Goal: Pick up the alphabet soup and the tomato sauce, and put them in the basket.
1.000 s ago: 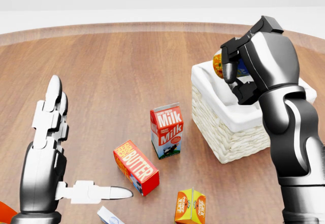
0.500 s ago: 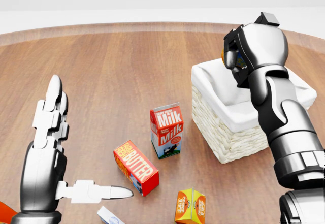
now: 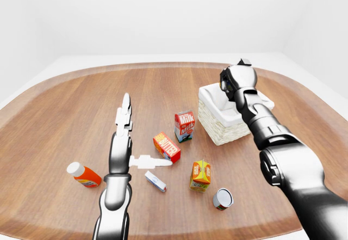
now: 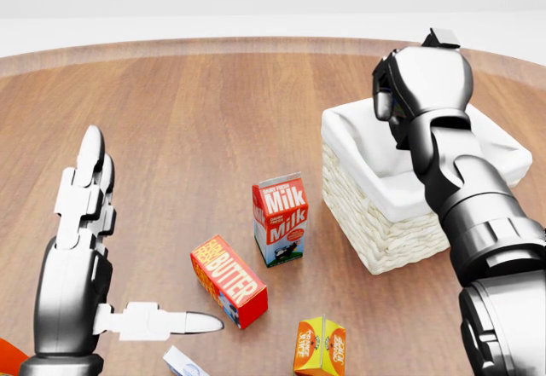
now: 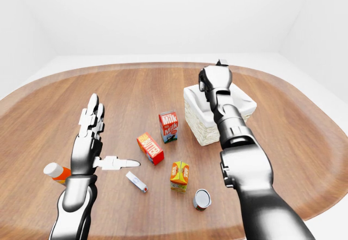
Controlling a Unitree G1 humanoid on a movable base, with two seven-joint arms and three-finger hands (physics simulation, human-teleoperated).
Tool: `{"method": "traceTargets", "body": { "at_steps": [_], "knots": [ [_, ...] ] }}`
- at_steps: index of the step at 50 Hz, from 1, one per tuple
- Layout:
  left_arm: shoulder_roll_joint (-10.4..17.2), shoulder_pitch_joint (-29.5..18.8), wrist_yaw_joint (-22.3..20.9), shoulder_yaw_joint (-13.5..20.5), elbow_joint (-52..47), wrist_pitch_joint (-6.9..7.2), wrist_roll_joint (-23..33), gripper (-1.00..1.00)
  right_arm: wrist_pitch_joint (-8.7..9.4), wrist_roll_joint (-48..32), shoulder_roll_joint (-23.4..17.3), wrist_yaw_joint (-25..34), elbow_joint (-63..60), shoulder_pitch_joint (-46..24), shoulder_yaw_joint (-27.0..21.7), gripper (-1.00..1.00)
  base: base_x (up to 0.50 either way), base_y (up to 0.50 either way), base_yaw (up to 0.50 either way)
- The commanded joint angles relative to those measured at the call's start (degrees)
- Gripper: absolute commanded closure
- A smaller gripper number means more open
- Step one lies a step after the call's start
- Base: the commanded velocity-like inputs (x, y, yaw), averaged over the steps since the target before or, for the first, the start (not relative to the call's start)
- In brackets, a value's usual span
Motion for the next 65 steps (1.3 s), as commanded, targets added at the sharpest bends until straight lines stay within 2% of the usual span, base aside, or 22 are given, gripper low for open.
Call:
{"method": "traceTargets", "body": {
  "at_steps": [1,23,36,43,65],
  "knots": [
    [0.1,0.2,-0.1,0.0,0.3,0.00,-0.1,-1.00,0.00,-0.5,0.4,-2.1,2.2,-2.3,0.4,1.00,0.00,0.00,0.00],
    [0.0,0.2,-0.3,-0.1,-0.2,0.00,-0.1,-1.00,0.00,-2.7,1.8,-1.4,4.5,-2.2,-0.4,1.00,0.00,0.00,0.00],
    [0.0,0.0,-0.2,0.0,0.0,0.00,-0.1,-1.00,0.06,-3.2,1.3,-1.1,5.0,-0.8,-1.0,1.00,0.00,0.00,0.00],
    [0.0,-0.2,-0.2,0.1,-0.3,0.00,-0.2,-1.00,1.43,-3.2,1.4,-1.0,5.1,-0.9,-1.3,1.00,0.00,0.00,0.00],
    [0.1,0.0,-0.2,0.0,0.1,0.00,-0.2,-1.00,2.06,-2.8,0.6,-1.2,5.3,0.0,-1.7,1.00,0.00,0.00,0.00]
  ]
}}
